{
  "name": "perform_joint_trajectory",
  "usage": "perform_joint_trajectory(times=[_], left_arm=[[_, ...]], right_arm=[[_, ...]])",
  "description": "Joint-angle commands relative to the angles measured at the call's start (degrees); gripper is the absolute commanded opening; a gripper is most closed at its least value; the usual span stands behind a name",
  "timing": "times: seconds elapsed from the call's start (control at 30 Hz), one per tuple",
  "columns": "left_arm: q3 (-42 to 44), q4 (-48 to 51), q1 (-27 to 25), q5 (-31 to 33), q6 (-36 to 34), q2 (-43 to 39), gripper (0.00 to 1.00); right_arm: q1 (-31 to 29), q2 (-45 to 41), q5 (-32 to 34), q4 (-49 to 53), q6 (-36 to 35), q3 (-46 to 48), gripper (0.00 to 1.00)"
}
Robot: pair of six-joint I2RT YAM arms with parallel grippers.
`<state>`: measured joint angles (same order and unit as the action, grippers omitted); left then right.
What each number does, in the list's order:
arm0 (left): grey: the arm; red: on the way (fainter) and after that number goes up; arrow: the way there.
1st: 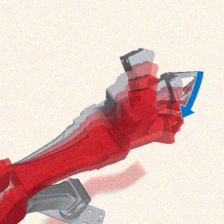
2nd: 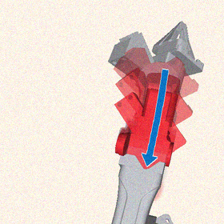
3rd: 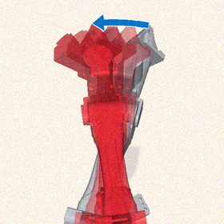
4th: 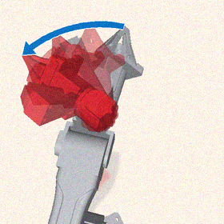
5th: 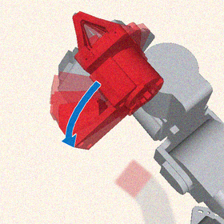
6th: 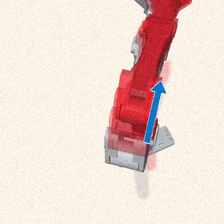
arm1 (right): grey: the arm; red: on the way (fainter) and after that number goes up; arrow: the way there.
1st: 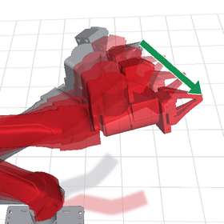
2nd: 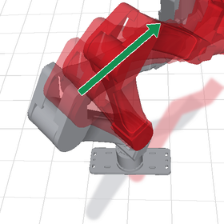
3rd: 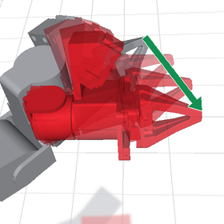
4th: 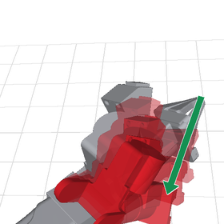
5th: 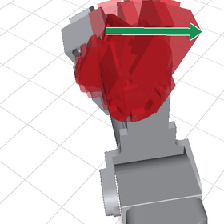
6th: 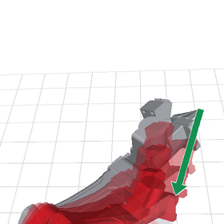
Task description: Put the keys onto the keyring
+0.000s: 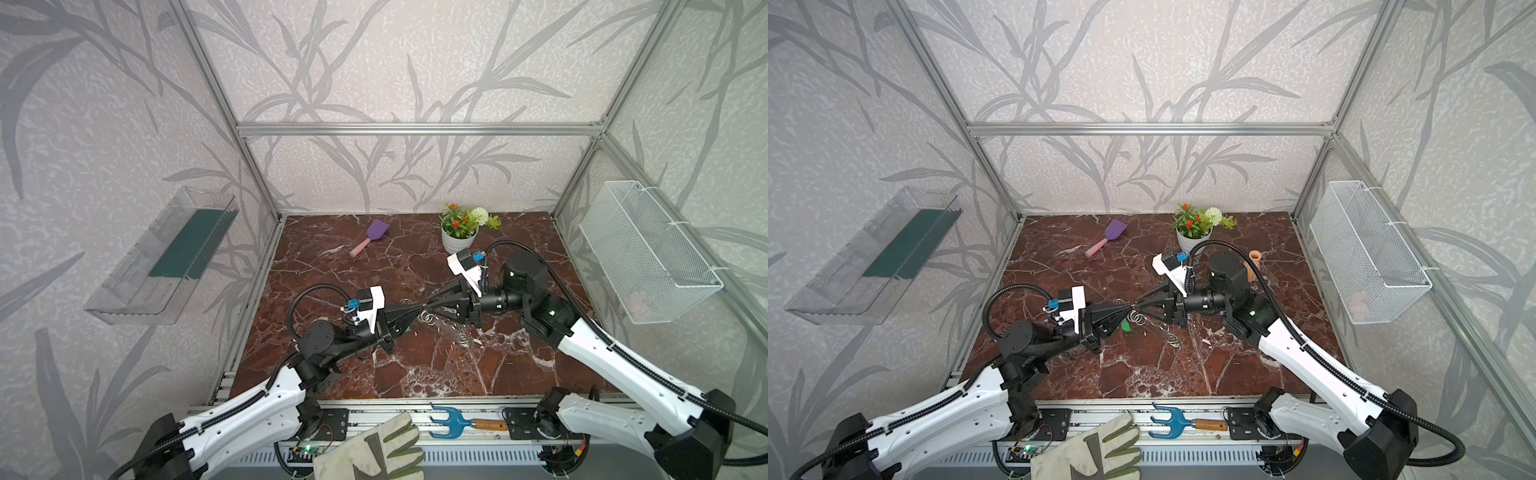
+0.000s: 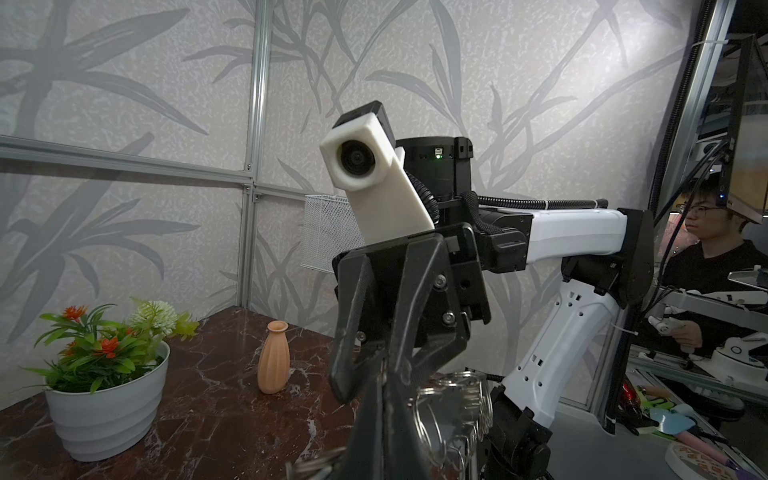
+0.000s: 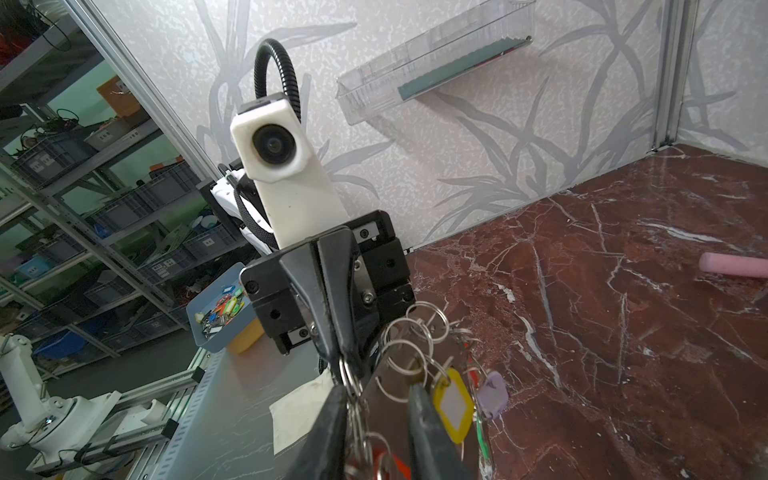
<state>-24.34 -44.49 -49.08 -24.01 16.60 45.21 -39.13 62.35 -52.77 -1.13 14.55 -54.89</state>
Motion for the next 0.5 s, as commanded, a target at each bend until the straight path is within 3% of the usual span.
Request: perform_joint_trajectory(times=[0.0, 0.33, 0.47], left_arm=[[-3.08, -3.30, -0.14, 0.54, -0.11, -0.40, 0.00], [-4.63, -0.78, -0.14, 2.46, -1.82, 0.88, 0.00], [-6.30, 4.48, 0.12, 2.84, -2.59, 1.32, 0.00]], right_arm=[[-0.37, 0.74, -0.21, -1.51, -0.35, -0.85, 0.24], [-0.33, 2.68, 0.17, -3.31, -1.15, 1.19, 0.00], [-0.08, 2.96, 1.13, -3.34, -2.52, 2.07, 0.00]])
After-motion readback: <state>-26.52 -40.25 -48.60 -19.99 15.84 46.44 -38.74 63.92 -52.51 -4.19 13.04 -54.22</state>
